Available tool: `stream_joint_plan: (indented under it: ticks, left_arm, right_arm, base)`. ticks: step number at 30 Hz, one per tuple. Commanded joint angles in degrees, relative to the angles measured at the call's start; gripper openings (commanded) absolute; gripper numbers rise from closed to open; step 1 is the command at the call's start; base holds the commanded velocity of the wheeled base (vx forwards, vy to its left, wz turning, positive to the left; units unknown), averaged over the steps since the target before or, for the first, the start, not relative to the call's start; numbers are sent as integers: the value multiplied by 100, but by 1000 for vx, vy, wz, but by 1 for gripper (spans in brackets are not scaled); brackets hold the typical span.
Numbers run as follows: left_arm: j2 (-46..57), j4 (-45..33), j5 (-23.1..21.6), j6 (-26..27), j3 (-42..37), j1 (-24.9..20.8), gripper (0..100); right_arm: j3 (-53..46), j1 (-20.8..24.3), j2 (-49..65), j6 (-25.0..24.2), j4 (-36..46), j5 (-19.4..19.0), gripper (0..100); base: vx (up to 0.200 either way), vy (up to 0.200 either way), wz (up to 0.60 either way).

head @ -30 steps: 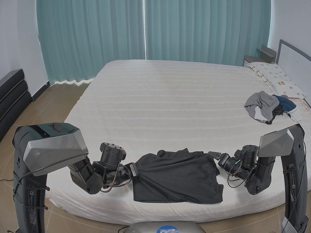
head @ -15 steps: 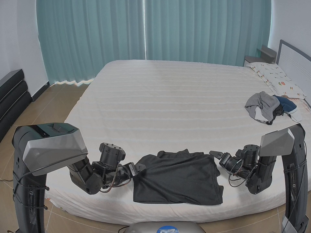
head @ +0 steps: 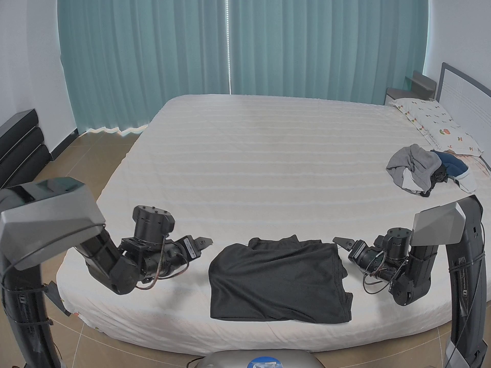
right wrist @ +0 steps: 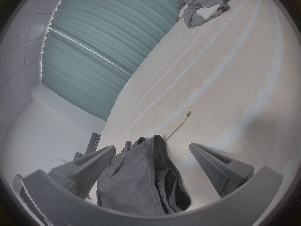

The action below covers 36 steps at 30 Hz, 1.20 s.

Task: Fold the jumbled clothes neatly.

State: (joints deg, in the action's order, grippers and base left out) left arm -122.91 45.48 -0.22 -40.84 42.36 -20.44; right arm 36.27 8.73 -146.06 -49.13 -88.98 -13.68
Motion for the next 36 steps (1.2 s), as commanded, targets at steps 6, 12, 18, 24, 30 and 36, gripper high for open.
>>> stream_joint_plan:
  ticks: [6,12,18,24,30,36]
  left_arm:
    - [3132,-40,584,208,-2004,533,100]
    - [4477,-110,1129,243,-2953,533,100]
    - [6463,-1437,1499,340,-3392,612,100]
    - [7861,-2931,1551,595,-2971,612,100]
    - [8705,-3511,1903,1201,-2935,621,100]
    - [9469,-4074,2061,1702,-2927,647,100]
  right_arm:
    - [30,-108,7,0,-76,-214,100]
    - [-14,-99,33,0,-76,-197,100]
    - [-1069,-55,1861,61,144,146,100]
    - [-2379,-55,4120,967,689,164,100]
    - [-3460,-231,5606,2109,689,260,100]
    - [-3627,-258,7003,2663,1603,586,100]
  base:
    - [0,0,0]
    - [0,0,0]
    - [0,0,0]
    - [0,0,0]
    - [0,0,0]
    - [0,0,0]
